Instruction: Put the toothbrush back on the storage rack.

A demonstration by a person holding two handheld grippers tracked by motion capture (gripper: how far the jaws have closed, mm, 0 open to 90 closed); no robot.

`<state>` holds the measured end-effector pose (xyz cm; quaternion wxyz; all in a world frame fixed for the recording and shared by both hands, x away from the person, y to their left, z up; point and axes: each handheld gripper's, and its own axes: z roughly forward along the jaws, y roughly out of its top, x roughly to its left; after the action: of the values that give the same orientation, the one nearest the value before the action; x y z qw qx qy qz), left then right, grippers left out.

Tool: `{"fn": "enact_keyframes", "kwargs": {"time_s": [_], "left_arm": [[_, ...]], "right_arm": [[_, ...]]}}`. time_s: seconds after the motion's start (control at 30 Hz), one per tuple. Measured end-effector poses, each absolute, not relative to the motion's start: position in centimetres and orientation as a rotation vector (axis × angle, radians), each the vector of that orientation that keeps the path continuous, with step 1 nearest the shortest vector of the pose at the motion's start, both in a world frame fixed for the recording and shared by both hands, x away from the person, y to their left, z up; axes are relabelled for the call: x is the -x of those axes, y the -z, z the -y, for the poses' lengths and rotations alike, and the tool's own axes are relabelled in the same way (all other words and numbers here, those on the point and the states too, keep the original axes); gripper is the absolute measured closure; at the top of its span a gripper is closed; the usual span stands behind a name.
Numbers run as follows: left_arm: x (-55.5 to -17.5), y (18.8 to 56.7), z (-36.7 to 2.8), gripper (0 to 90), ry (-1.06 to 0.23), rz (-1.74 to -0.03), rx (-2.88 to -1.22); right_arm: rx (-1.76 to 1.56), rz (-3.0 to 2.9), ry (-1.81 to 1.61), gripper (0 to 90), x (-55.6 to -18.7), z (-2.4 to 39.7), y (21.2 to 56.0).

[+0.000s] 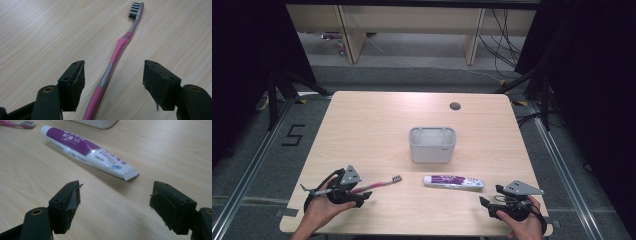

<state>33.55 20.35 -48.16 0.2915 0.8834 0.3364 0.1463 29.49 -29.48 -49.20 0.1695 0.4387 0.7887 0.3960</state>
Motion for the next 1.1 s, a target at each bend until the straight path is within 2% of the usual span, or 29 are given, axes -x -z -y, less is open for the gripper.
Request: {"fn": "enact_keyframes", "kwargs": {"time_s": [0.33, 0.6, 1.1], "left_arm": [[-35.2, 47.8, -19.6, 39.4, -0.342, -0.849, -2.484], [-35.9, 47.8, -18.8, 52.5, -0.311, -0.778, -2.567], [-37.3, 47.6, -17.4, 65.0, -0.277, -0.696, -2.662]], "right_arm": [[-1.246, -2.244, -1.124, 23.9, -29.5, 29.4, 49.2], [-1.252, -2.253, -1.147, 23.9, -29.5, 29.3, 49.3], [-1.24, -2.254, -1.104, 23.9, -29.4, 29.3, 49.1]]}}
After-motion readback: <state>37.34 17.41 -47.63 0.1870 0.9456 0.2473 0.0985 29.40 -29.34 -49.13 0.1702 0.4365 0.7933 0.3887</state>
